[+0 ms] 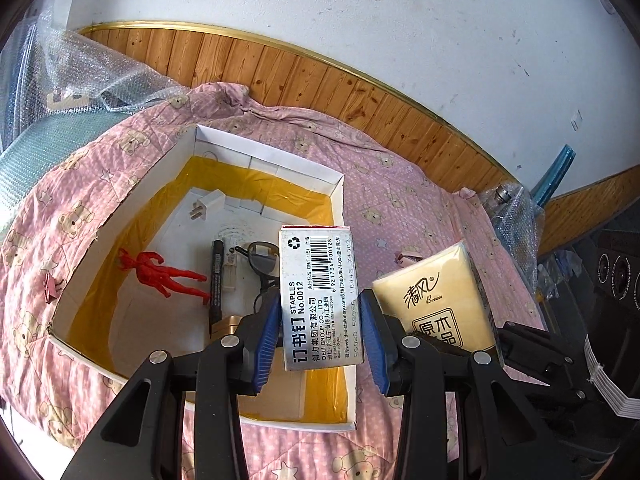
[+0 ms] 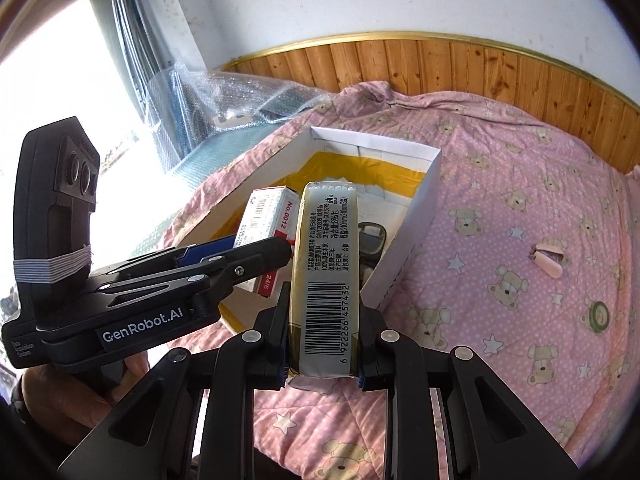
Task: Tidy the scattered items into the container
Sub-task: 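Carry the staple box and cream tissue pack with both grippers over the white box, then open both grippers to drop the staple box and tissue pack into the box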
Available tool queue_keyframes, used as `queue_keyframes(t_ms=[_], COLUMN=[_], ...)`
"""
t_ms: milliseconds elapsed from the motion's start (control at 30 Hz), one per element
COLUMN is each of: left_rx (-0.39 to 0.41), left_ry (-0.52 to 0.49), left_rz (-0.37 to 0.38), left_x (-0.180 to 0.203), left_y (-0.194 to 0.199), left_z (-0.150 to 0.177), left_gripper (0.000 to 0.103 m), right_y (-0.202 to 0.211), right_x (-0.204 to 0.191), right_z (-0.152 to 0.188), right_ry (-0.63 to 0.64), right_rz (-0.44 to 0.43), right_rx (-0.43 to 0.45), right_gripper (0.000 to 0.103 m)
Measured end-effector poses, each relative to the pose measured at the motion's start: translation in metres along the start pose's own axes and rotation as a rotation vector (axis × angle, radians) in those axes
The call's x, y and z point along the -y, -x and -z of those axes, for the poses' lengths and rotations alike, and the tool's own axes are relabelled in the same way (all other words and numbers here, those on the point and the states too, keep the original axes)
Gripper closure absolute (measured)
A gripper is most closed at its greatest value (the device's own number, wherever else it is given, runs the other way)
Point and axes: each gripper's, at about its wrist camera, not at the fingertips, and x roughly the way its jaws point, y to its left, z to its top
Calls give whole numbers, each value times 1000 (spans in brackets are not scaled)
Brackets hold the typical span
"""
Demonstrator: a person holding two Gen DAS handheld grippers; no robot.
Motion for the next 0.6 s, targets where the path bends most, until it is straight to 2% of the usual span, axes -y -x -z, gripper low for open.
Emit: queue_keyframes(t_ms=[600], left_rx=[11], left_ry=[30], left_rz=[-40], left_x=[-35], left_y=[-2], left_z=[-23], left_gripper=[63], right_y=[-29], right_x=[-16], right_z=[-30], right_ry=[27], right_rz=[-23], right_rx=[-12], right_gripper=[78])
